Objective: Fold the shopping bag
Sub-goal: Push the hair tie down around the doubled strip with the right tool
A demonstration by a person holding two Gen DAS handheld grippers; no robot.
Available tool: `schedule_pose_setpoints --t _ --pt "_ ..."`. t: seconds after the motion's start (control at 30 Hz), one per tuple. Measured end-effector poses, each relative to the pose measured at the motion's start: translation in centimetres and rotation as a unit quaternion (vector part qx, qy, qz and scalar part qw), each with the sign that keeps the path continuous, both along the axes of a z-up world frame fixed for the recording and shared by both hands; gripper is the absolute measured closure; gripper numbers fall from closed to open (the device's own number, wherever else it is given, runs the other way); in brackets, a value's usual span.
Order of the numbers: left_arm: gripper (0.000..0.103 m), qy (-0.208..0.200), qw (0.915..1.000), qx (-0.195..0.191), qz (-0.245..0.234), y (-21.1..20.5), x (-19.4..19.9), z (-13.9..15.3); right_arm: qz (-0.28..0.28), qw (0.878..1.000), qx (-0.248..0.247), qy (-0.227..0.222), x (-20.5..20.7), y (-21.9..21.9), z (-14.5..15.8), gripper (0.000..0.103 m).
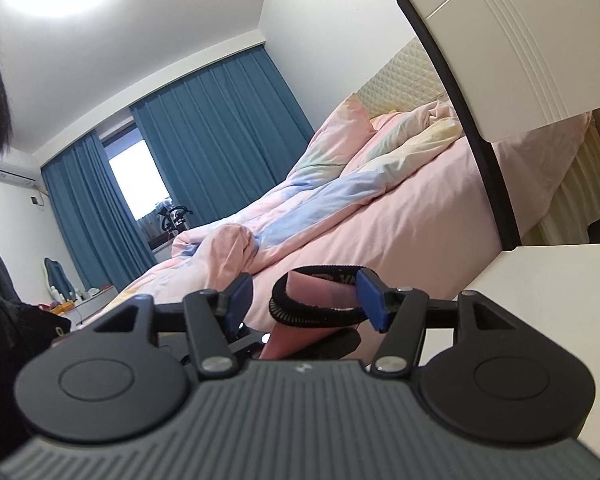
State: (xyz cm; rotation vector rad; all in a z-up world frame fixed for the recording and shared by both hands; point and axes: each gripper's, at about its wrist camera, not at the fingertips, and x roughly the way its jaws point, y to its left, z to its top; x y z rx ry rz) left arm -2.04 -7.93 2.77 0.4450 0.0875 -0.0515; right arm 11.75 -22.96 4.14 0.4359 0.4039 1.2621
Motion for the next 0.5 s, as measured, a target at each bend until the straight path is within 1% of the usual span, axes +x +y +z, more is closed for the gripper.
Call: schedule_pose_setpoints --t 0.27,0.37,0.5 --pt "0.096 -0.014 0.9999 0.008 -0.005 -0.4 -0.4 -0.1 -0.002 0.999 -0.028 -0.041 -0.9 -0.1 0.9 0.041" --pt "0.096 -0.015 0.9998 0.007 -0.006 -0.4 -0.4 -0.1 -0.003 0.998 -0.032 -0.05 -1.2 0.0 1.1 0.041" --pt "0.096 -0.016 0.9998 0.013 -0.006 -0.6 -0.3 -0.2 -0.006 0.998 -0.036 -0.051 -1.2 0.0 1.0 0.041"
